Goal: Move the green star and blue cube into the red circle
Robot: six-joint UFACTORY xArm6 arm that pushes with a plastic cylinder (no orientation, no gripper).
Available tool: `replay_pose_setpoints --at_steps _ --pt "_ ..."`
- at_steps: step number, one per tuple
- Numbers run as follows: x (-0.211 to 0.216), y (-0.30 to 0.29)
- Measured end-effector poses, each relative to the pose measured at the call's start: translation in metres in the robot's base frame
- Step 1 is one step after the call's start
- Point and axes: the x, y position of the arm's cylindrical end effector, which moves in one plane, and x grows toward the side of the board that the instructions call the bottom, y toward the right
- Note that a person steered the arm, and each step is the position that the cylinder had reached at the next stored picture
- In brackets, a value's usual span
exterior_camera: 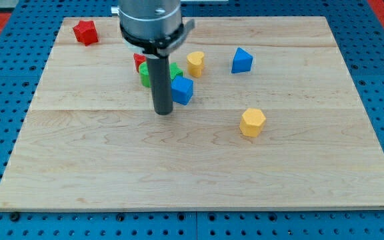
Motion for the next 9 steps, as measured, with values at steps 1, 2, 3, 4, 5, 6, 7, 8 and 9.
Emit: replay_pose_setpoints --at_steps 1,2,3,4,5,6,7,8,9 --pt "-0.016 0.049" --pt "-0.061 0.007" --pt "-0.111 -0.063" --pt "-0.147 -0.115" --pt "-0.127 -0.088" --pt "-0.136 -0.042" --pt "-0.164 -0.015" --pt "-0.176 -0.055" --pt "-0.180 -0.029"
